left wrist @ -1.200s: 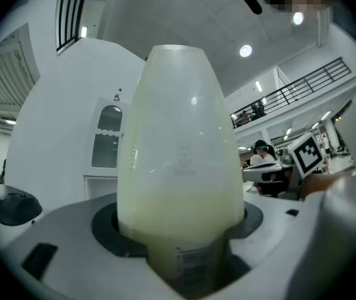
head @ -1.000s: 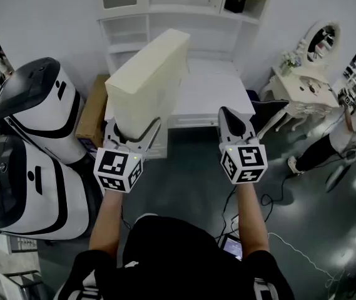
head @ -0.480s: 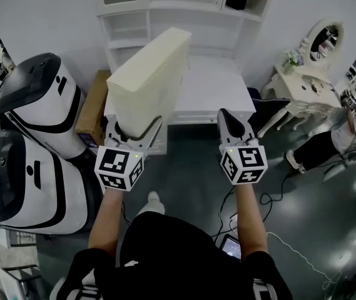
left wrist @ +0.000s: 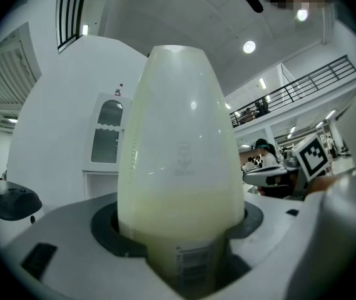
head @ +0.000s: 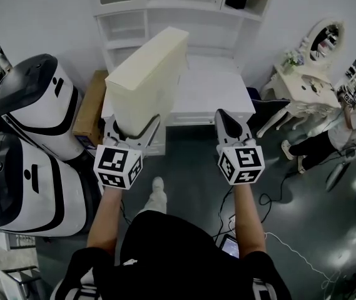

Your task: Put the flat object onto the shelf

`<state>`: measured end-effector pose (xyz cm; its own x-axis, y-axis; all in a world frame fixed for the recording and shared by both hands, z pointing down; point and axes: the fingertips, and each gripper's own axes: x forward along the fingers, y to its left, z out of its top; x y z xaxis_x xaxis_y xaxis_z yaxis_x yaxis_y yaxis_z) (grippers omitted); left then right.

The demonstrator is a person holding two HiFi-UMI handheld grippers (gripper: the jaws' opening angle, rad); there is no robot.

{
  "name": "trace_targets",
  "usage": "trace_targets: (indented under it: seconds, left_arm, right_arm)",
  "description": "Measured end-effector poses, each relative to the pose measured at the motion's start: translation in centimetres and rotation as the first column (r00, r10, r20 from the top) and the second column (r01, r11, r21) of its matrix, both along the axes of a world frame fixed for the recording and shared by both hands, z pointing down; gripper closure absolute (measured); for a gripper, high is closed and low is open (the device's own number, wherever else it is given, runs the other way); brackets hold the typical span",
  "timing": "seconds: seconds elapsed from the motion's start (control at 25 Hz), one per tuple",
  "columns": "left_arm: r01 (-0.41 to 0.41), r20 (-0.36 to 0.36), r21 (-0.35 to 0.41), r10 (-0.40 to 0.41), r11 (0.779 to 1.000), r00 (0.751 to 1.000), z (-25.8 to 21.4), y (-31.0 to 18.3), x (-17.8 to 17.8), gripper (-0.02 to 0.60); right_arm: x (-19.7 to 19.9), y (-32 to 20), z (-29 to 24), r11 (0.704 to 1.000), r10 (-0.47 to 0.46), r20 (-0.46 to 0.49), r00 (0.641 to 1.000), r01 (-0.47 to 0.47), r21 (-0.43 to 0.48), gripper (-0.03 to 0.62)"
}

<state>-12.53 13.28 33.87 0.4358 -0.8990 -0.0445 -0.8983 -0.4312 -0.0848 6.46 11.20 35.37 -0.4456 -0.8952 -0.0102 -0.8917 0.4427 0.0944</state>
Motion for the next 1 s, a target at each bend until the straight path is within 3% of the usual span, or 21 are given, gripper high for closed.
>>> trace_targets:
  seconds: [0.36,1.0]
  left_arm:
    - [0.024,-0.013,0.008,-0.024,1.000,1.000,0.4,-4.8,-0.8,0.273]
    - [0.046,-0.023,-0.042,-0.047,0.998,0.999,1.1,-17.8,-2.7,0.273]
  right_arm:
    - [-0.7,-4.5,0.7,1.000,-0.004,-0.030,1.000,0.004,-0.006,0.594]
    - [-2.3,-17.3,1.0,0.999,-0.004,-0.041,0.999,0.002,-0.047,0.594]
